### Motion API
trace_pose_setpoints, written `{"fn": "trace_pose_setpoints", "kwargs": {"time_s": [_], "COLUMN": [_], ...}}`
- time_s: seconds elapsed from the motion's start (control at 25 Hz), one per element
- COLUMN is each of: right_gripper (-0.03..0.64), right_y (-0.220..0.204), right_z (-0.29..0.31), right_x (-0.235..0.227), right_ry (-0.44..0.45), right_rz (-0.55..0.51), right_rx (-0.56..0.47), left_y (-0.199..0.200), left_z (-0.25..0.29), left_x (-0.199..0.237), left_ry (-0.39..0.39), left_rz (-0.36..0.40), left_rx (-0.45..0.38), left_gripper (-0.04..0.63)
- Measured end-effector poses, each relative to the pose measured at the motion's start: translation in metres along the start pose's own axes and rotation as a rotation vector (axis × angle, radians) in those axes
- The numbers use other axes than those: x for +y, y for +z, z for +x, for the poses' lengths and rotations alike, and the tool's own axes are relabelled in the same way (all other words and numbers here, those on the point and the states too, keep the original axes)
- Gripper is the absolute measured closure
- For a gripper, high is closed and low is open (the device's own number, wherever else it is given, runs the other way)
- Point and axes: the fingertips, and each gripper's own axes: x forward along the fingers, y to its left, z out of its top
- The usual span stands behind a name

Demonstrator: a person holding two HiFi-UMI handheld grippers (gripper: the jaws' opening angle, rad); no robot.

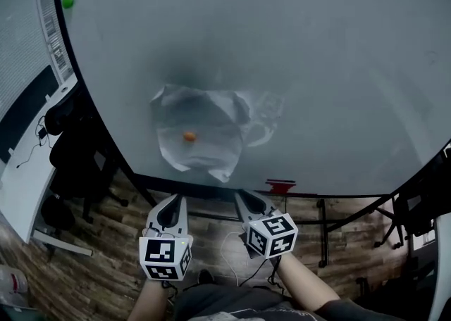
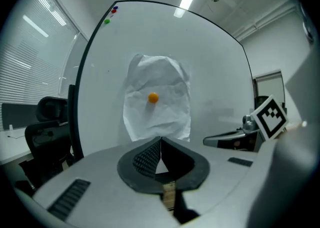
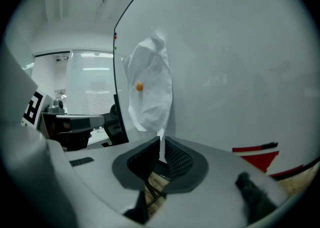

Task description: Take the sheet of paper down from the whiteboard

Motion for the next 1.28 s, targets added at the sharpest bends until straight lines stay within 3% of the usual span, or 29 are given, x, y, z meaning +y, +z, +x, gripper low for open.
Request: {"fn": "trace_pose_setpoints", "kwargs": {"time_s": [0.32,0.44,0.68,0.88,1.12,1.2,1.28], "right_gripper": [0.588,0.52,0.512,0.586,0.594,0.594,0.594], "right_y": [-0.001,0.002,0.001,0.003,0.006,0.005,0.005], "right_z": [0.033,0.043,0.061,0.068,0.065,0.064,0.063], "right_x": [-0.003,-0.003,0.0,0.006,0.005,0.004,0.005], "right_ry": [-0.099,-0.116,-0.144,-0.162,-0.144,-0.141,-0.137], "right_rz": [0.06,0.09,0.084,-0.03,0.027,0.04,0.047], "right_rx": [0.004,-0.006,0.015,0.046,0.015,0.012,0.008], "left_y": [0.015,0.021,0.026,0.03,0.049,0.058,0.066], "left_z": [0.035,0.043,0.055,0.063,0.069,0.071,0.074], "left_x": [0.019,0.021,0.027,0.026,0.021,0.02,0.019], "left_ry": [-0.12,-0.162,-0.203,-0.225,-0.232,-0.231,-0.229], "left_rz": [0.05,0.057,0.054,0.06,0.104,0.109,0.101], "left_rx": [-0.02,-0.037,-0.041,-0.045,-0.086,-0.104,-0.122], "left_gripper": [0.58,0.58,0.58,0.58,0.577,0.545,0.468]}}
